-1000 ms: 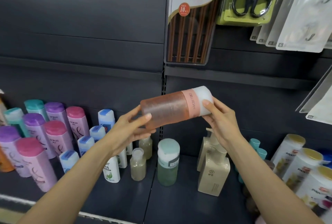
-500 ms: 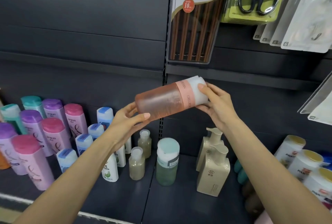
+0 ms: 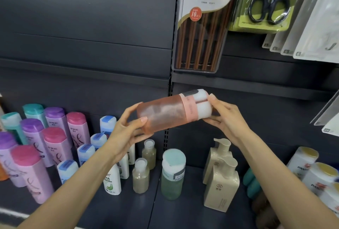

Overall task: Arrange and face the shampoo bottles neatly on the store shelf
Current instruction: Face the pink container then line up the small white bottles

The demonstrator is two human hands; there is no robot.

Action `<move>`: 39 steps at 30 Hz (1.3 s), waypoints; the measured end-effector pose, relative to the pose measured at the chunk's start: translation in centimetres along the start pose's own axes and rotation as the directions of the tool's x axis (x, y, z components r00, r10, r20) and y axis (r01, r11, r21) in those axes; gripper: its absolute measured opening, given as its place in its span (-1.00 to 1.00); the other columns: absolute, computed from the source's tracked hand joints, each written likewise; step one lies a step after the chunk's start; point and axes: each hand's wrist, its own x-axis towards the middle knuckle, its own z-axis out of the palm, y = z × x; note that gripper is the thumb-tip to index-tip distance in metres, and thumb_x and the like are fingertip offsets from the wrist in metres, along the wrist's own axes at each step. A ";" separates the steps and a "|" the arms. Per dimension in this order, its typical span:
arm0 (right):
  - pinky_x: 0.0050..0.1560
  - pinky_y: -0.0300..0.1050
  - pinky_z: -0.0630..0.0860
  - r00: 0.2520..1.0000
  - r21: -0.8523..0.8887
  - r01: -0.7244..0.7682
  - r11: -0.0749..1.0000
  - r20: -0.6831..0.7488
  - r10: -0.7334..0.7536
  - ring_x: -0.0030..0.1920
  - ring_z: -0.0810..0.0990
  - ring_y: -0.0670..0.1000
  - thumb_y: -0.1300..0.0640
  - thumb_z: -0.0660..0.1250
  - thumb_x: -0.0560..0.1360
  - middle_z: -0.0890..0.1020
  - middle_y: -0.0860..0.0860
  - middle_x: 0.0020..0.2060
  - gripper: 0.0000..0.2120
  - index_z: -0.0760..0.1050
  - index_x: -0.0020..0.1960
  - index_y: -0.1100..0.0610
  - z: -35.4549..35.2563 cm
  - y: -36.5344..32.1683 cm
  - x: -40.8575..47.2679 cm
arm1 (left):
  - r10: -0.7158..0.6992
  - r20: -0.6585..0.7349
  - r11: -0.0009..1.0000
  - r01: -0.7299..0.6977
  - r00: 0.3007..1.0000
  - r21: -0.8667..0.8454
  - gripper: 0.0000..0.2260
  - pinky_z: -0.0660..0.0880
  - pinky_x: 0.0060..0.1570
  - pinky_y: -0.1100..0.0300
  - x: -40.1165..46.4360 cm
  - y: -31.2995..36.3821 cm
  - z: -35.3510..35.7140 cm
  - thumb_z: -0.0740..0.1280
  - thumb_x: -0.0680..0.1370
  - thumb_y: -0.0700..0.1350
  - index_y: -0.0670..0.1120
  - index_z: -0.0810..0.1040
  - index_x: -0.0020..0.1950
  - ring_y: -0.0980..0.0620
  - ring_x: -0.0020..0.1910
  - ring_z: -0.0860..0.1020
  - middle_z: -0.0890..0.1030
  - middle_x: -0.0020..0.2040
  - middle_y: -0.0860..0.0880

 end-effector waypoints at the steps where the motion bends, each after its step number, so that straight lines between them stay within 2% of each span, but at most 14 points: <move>1: 0.08 -0.05 0.59 1.000 0.017 -0.013 1.000 -0.021 0.014 0.04 0.66 0.00 -0.08 0.31 0.48 0.66 0.01 0.08 -0.63 0.57 0.21 0.08 0.1 0.1 0.1 | 0.019 0.009 0.999 -0.019 1.000 0.028 -0.45 0.61 -0.06 0.06 0.0 -0.1 -0.1 0.48 0.36 -0.18 0.10 0.44 0.31 -0.09 0.00 0.63 0.67 -0.07 0.05; 4: 0.06 -0.05 0.60 0.999 0.053 -0.029 0.998 -0.032 0.031 0.05 0.66 0.01 -0.01 0.29 0.52 0.68 0.02 0.04 -0.67 0.55 0.23 0.10 0.1 -0.1 0.3 | 0.028 0.025 0.998 -0.029 0.999 0.062 -0.28 0.59 0.02 0.06 0.3 -0.2 -0.3 0.53 0.21 -0.12 0.11 0.40 0.34 0.01 0.12 0.61 0.62 0.13 0.01; 8: 0.15 -0.09 0.55 0.996 0.084 -0.072 0.994 0.059 0.067 0.12 0.63 0.01 0.03 0.31 0.51 0.68 0.08 0.04 -0.68 0.56 0.16 0.20 0.1 -0.1 0.5 | 0.010 0.108 0.988 -0.027 0.994 0.155 -0.35 0.56 0.06 0.14 0.4 0.4 -0.7 0.51 0.20 -0.07 0.02 0.49 0.28 0.02 0.16 0.59 0.58 0.22 0.00; 10: 0.19 -0.12 0.53 0.996 0.134 -0.055 0.989 0.070 0.046 0.12 0.63 0.01 0.07 0.29 0.52 0.68 0.10 0.05 -0.71 0.56 0.16 0.21 0.4 0.1 0.4 | -0.023 0.132 0.987 0.002 0.991 0.159 -0.31 0.57 0.04 0.15 0.4 0.3 -1.0 0.53 0.23 -0.14 0.04 0.45 0.34 -0.01 0.17 0.58 0.56 0.24 -0.04; 13: 0.18 -0.15 0.54 0.998 0.235 -0.017 0.972 0.056 0.003 0.16 0.61 0.03 0.13 0.28 0.52 0.65 0.12 0.10 -0.69 0.51 0.22 0.23 0.8 0.4 0.6 | -0.122 0.147 0.989 0.107 0.982 0.104 -0.24 0.58 -0.01 0.19 0.5 0.2 -1.3 0.53 0.31 -0.28 0.08 0.34 0.43 -0.17 0.11 0.61 0.59 0.20 -0.15; 16: 0.15 -0.18 0.55 0.998 0.268 -0.020 0.963 0.057 0.005 0.18 0.60 0.03 0.16 0.26 0.55 0.64 0.11 0.12 -0.69 0.49 0.26 0.23 1.0 0.8 0.6 | -0.155 0.144 0.986 0.145 0.977 0.077 -0.20 0.59 -0.05 0.17 0.6 0.6 -1.4 0.60 0.21 0.07 0.17 0.36 0.41 -0.23 0.09 0.61 0.61 0.20 -0.10; 18: 0.14 -0.18 0.55 0.996 0.252 -0.036 0.967 0.085 0.015 0.18 0.59 0.01 0.16 0.25 0.55 0.64 0.07 0.13 -0.67 0.47 0.30 0.17 1.0 1.1 0.5 | -0.141 0.097 0.988 0.134 0.985 0.076 -0.31 0.61 -0.08 0.13 0.6 0.9 -1.3 0.49 0.27 0.24 0.19 0.40 0.37 -0.19 0.08 0.62 0.60 0.20 -0.10; 20: 0.15 -0.16 0.52 0.991 0.211 -0.066 0.975 0.128 0.040 0.19 0.59 -0.03 0.12 0.26 0.54 0.63 -0.02 0.16 -0.63 0.44 0.34 0.05 0.8 1.1 0.3 | -0.118 0.048 0.992 0.115 0.992 0.051 -0.50 0.61 -0.11 0.11 0.7 0.9 -1.2 0.36 0.39 0.12 0.15 0.44 0.33 -0.13 0.02 0.65 0.58 0.20 -0.11; 22: 0.18 -0.14 0.48 0.985 0.188 -0.092 0.978 0.162 0.062 0.20 0.58 -0.04 0.06 0.29 0.50 0.62 -0.07 0.18 -0.56 0.42 0.37 -0.01 0.6 1.0 0.2 | -0.099 0.009 0.995 0.099 0.995 0.018 -0.59 0.62 -0.14 0.09 0.7 0.9 -1.3 0.43 0.43 -0.01 0.03 0.49 0.27 -0.10 -0.04 0.66 0.56 0.21 -0.14; 24: 0.19 -0.12 0.48 0.982 0.168 -0.101 0.981 0.173 0.072 0.19 0.58 -0.04 0.01 0.29 0.47 0.62 -0.06 0.18 -0.54 0.42 0.37 -0.01 0.4 1.0 0.2 | -0.070 0.002 0.996 0.070 0.998 0.050 -0.53 0.61 -0.12 0.08 0.7 0.8 -1.6 0.49 0.34 -0.05 -0.07 0.52 0.23 -0.08 0.01 0.65 0.58 0.21 -0.15; 27: 0.17 -0.12 0.54 0.989 0.195 -0.089 0.977 0.132 0.064 0.18 0.59 -0.01 -0.01 0.27 0.47 0.64 -0.02 0.14 -0.54 0.44 0.35 0.03 0.8 1.3 0.3 | 0.024 0.017 0.988 -0.026 1.000 0.150 -0.39 0.60 -0.09 0.13 0.4 0.9 -1.9 0.49 0.19 0.00 -0.06 0.51 0.23 0.01 0.06 0.63 0.59 0.19 -0.06; 31: 0.20 -0.16 0.51 0.993 0.294 -0.044 0.955 0.118 0.009 0.22 0.57 0.03 0.07 0.27 0.51 0.61 0.10 0.18 -0.57 0.42 0.35 0.20 1.2 1.4 0.4 | 0.115 0.082 0.944 -0.135 0.990 0.303 -0.35 0.57 -0.07 0.23 0.1 1.4 -1.9 0.51 0.16 -0.02 0.02 0.47 0.24 0.09 0.03 0.63 0.56 0.19 0.10; 34: 0.16 -0.21 0.53 0.996 0.282 -0.022 0.959 0.087 -0.003 0.19 0.58 0.03 0.13 0.23 0.56 0.64 0.14 0.11 -0.69 0.52 0.20 0.29 1.2 1.2 0.5 | 0.127 0.109 0.906 -0.160 0.986 0.392 -0.32 0.53 0.08 0.16 0.0 1.6 -1.8 0.55 0.14 -0.04 0.01 0.46 0.24 0.07 0.10 0.61 0.54 0.21 0.11; 39: 0.12 0.05 0.58 0.992 0.264 -0.108 0.958 0.091 0.087 0.12 0.63 0.08 0.07 0.28 0.53 0.66 0.10 0.08 -0.67 0.51 0.24 0.19 1.1 1.2 0.2 | 0.114 0.105 0.890 -0.148 0.988 0.431 -0.30 0.51 0.09 0.16 -0.1 1.8 -1.5 0.57 0.13 -0.03 0.05 0.46 0.24 0.09 0.12 0.60 0.53 0.22 0.16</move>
